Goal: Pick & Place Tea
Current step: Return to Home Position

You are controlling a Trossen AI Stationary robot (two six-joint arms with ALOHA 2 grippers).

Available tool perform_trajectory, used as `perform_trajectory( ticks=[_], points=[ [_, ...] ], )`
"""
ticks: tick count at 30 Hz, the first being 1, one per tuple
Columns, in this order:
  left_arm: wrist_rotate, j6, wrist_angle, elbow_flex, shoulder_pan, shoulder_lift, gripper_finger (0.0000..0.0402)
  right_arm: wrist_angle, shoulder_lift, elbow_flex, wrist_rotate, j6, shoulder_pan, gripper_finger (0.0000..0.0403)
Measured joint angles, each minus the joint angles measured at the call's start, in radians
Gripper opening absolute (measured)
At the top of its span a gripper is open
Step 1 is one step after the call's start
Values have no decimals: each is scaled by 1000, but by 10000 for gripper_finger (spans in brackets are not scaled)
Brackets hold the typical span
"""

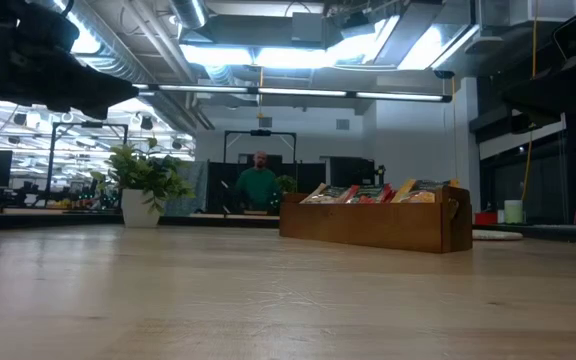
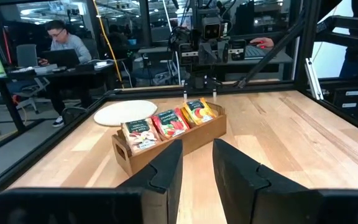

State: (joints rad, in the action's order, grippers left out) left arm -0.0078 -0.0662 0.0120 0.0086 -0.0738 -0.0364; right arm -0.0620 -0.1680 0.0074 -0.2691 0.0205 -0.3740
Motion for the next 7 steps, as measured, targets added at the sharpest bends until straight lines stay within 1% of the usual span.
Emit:
perform_trajectory(
  ticks=[7],
  points=[
    [0,0,0,0,0,0,82,0,0,0,0,-2,0,45]
  ],
)
